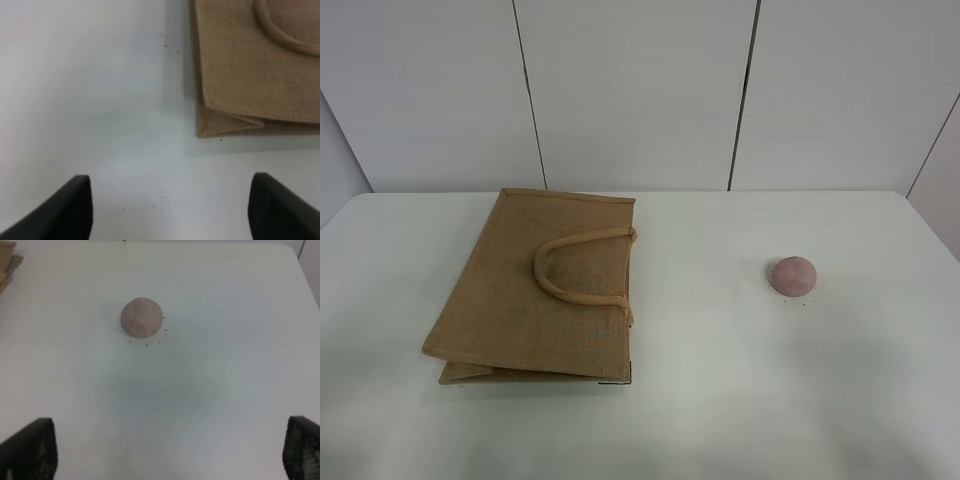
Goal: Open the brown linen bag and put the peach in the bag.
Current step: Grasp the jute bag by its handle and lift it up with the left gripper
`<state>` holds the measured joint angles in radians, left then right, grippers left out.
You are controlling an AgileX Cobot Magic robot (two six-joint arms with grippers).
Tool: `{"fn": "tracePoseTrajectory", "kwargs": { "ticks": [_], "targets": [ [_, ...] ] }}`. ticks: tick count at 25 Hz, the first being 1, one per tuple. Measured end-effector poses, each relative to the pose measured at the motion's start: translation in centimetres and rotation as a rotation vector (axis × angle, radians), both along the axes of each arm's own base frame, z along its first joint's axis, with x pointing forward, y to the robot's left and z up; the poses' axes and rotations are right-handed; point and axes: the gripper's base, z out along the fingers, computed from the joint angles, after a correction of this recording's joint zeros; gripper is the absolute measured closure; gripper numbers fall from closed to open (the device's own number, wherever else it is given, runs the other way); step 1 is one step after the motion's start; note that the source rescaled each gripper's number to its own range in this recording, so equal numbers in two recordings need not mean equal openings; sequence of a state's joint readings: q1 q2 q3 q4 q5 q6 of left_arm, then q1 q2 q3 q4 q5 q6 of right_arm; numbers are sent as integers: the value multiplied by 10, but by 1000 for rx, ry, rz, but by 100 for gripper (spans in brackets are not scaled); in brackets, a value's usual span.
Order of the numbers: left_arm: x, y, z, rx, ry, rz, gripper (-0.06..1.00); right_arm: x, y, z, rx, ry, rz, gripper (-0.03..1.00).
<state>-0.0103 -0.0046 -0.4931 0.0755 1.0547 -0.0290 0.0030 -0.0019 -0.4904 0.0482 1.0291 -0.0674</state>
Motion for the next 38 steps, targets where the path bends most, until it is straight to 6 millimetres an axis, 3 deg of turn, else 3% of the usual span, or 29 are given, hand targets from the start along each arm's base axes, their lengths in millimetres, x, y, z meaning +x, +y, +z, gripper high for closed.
{"fn": "tracePoseTrajectory", "kwargs": {
  "ticks": [7,10,13,16,17,22,25,27,28,30,34,35,36,38],
  "targets": [
    [0,0,1,4,-3,-1,3,0,0,0,0,0,0,-3],
    [0,0,10,8,-6,-5,1,0,0,0,0,0,0,-3],
    [14,0,24,11,63,-8,-3,0,0,0,0,0,0,-3],
    [43,0,40,33,192,-26,-5,0,0,0,0,0,0,-3],
    [43,0,40,33,192,-26,-5,0,0,0,0,0,0,-3],
    [115,-1,64,58,378,-56,-6,0,0,0,0,0,0,-3],
    [170,-2,73,58,454,-61,-6,0,0,0,0,0,0,-3],
    [210,-2,70,57,521,-63,-6,0,0,0,0,0,0,-3],
    [247,-3,69,57,557,-65,-6,0,0,0,0,0,0,-3],
    [283,-3,62,53,596,-61,-6,0,0,0,0,0,0,-3],
    [347,-7,45,-10,643,-40,-6,0,0,0,0,0,0,-3],
    [347,-7,45,-10,643,-40,-6,0,0,0,0,0,0,-3],
    [370,-10,32,-51,679,-41,-6,0,0,0,0,0,0,-3],
    [389,-16,20,-102,709,-49,-6,0,0,0,0,0,0,-3]
  ]
}}
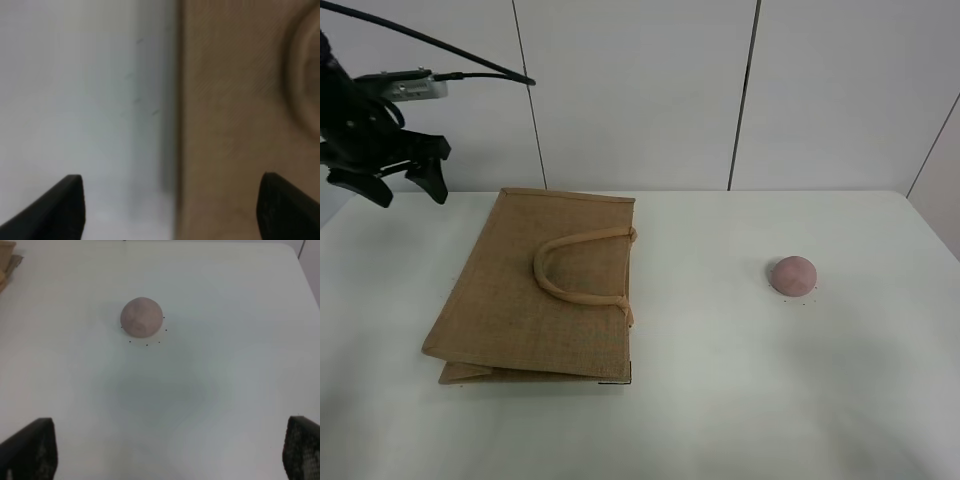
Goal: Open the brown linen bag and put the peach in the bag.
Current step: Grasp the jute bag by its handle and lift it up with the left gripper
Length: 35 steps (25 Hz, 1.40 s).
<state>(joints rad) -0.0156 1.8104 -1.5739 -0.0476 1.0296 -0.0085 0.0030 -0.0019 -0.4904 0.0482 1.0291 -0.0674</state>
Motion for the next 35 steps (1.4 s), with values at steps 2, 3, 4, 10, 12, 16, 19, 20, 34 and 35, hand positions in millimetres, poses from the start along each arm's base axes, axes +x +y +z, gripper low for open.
{"fn": "tracePoseTrajectory", "kwargs": {
  "ticks": [2,3,4,10,12,16,19,20,34,35],
  "targets": [
    [13,-9,-11,-17,26,3,-6,0,0,0,0,0,0,-3],
    [13,-9,-11,-17,26,3,-6,0,0,0,0,0,0,-3],
    [21,-22,-21,-23,50,-2,-6,0,0,0,0,0,0,-3],
    [29,-77,-53,-41,98,-35,-6,0,0,0,0,0,0,-3],
    [29,-84,-58,-42,102,-42,-6,0,0,0,0,0,0,-3],
    [31,-112,-81,-41,117,-79,-6,0,0,0,0,0,0,-3],
    [36,-121,-105,-42,132,-70,-6,0,0,0,0,0,0,-3],
    [38,-122,-112,-40,137,-66,-6,0,0,0,0,0,0,-3],
    [50,-124,-176,-8,171,-56,0,0,0,0,0,0,0,-3],
    [50,-123,-176,-4,170,-58,3,0,0,0,0,0,0,-3]
  ]
}}
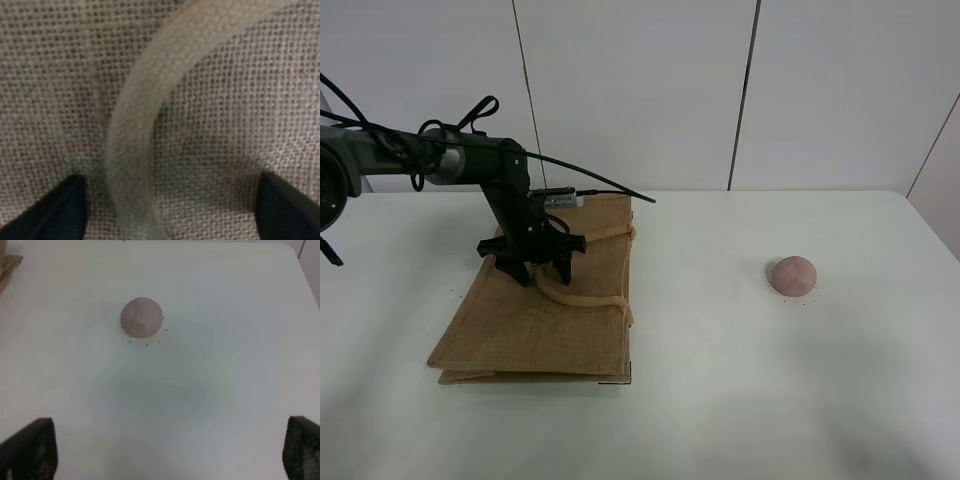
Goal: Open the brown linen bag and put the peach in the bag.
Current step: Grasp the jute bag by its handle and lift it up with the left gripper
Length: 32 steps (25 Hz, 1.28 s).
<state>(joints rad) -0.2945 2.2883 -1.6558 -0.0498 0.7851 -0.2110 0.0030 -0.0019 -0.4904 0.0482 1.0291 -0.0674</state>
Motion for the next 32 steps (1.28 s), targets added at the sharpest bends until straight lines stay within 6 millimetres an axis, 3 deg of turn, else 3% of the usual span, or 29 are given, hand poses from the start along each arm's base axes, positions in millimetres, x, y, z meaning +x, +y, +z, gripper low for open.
{"fn": "tracePoseTrajectory", "kwargs": {
  "ticks": [3,8,13,16,19,26,29,32],
  "targets": [
    [0,1,-3,11,-1,-6,27,0,0,0,0,0,0,-3],
    [2,1,-2,12,-8,-7,90,0,0,0,0,0,0,-3],
    [1,1,6,10,-5,-7,93,0,0,0,0,0,0,-3],
    [1,1,30,4,-5,-9,93,0,0,0,0,0,0,-3],
    [4,-1,76,-16,-72,-28,93,0,0,0,0,0,0,-3],
    [-1,1,207,-53,-280,-100,94,0,0,0,0,0,0,-3],
    [-5,2,248,-76,-397,-115,94,0,0,0,0,0,0,-3],
    [-15,5,271,-87,-453,-121,94,0,0,0,0,0,0,-3]
  ]
}}
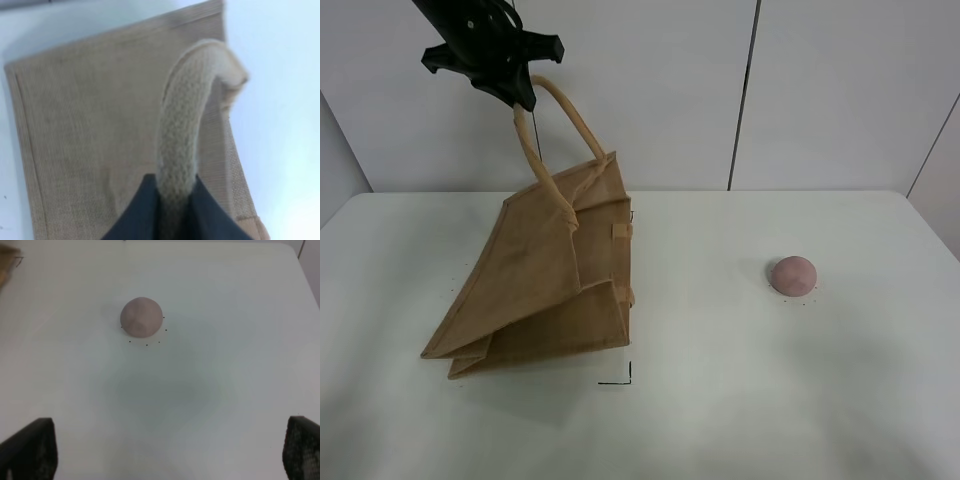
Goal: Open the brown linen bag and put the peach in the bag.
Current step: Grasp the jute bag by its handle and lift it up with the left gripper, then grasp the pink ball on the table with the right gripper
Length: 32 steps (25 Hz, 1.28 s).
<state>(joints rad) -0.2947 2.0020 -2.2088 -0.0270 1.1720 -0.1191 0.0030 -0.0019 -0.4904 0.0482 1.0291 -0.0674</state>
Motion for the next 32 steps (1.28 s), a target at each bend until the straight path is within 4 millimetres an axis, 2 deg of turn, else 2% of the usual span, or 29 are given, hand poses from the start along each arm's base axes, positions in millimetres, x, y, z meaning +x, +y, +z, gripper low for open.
{"fn": "tracePoseTrajectory", "kwargs": {
  "ticks": [8,11,14,19,23,26,29,32],
  "targets": [
    [-38,10,57,-29,-136,-18,94,0,0,0,0,0,0,-3],
    [-45,12,67,-31,-161,-24,94,0,0,0,0,3,0,-3],
    [-48,13,70,-32,-170,-28,94,10,0,1,0,65,0,-3],
    [-49,13,71,-33,-172,-28,94,71,1,27,11,237,0,-3],
    [-49,13,71,-35,-171,-29,94,138,1,33,14,426,-2,-3],
    [-49,13,71,-35,-171,-29,94,197,1,27,15,548,-5,-3],
    [-49,13,71,-35,-171,-30,94,260,2,9,13,665,1,-3],
    [-49,13,71,-35,-171,-30,94,311,2,-11,7,735,12,-3]
  ]
}}
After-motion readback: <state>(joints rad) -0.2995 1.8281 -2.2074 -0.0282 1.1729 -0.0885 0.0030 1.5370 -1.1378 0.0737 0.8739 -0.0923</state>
